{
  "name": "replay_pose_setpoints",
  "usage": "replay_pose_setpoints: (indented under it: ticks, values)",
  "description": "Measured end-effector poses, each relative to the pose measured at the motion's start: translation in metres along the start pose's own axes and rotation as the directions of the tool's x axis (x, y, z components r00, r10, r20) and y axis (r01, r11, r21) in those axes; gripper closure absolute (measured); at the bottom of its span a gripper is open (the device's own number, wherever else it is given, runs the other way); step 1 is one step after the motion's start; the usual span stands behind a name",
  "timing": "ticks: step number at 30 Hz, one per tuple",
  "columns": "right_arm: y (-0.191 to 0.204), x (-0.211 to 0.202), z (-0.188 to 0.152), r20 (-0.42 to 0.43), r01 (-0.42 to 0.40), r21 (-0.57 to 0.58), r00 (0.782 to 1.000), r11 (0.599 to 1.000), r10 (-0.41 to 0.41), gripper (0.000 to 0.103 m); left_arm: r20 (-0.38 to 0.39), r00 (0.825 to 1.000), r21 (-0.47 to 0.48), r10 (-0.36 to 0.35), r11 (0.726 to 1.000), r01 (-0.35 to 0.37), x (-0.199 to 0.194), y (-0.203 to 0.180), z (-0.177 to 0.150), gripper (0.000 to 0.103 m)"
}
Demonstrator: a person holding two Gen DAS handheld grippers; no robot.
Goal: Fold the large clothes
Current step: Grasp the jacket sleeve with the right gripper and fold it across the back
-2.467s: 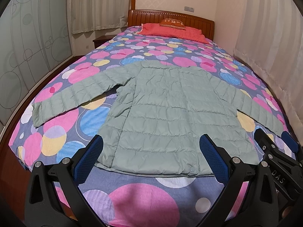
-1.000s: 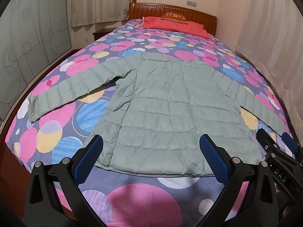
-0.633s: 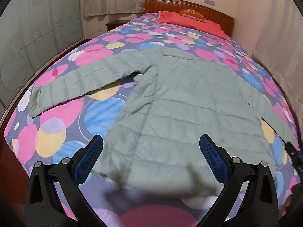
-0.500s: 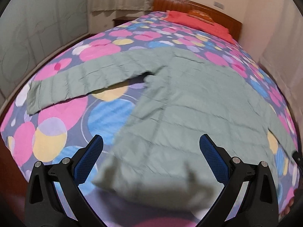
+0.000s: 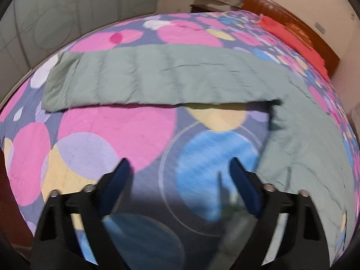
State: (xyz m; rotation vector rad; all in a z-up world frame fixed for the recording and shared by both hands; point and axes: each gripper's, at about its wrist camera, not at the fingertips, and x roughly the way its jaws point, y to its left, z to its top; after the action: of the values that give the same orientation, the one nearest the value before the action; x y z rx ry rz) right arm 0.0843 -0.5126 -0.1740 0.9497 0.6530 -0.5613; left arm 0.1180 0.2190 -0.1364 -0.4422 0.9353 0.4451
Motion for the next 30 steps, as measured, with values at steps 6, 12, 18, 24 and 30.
replay_pose_setpoints:
  ticks: [6, 12, 18, 24, 30]
  values:
    - [-0.029, 0.014, 0.012, 0.045, -0.070, 0.109, 0.997, 0.992, 0.065, 0.030, 0.023, 0.999, -0.025, 0.024, 0.999, -0.023, 0.008, 0.011, -0.003, 0.018]
    - [-0.049, 0.019, 0.023, 0.132, -0.189, 0.222, 0.978, 0.957, 0.163, 0.031, 0.060, 0.998, -0.030, 0.018, 0.999, -0.016, 0.006, 0.010, -0.010, 0.012]
    - [-0.060, 0.024, 0.028, 0.178, -0.216, 0.262, 0.969, 0.941, 0.173, 0.061, 0.081, 0.996, -0.012, 0.039, 0.999, -0.038, 0.008, 0.007, -0.014, 0.011]
    - [-0.057, 0.025, 0.038, 0.197, -0.231, 0.269, 0.963, 0.935, 0.181, 0.093, 0.094, 0.995, -0.023, 0.018, 1.000, -0.016, 0.009, 0.009, -0.015, 0.008]
    - [0.027, 0.000, 0.030, 0.197, -0.237, 0.001, 0.952, 0.971, 0.233, 0.095, 0.097, 0.995, -0.016, 0.019, 1.000, -0.018, 0.011, 0.009, -0.016, 0.004]
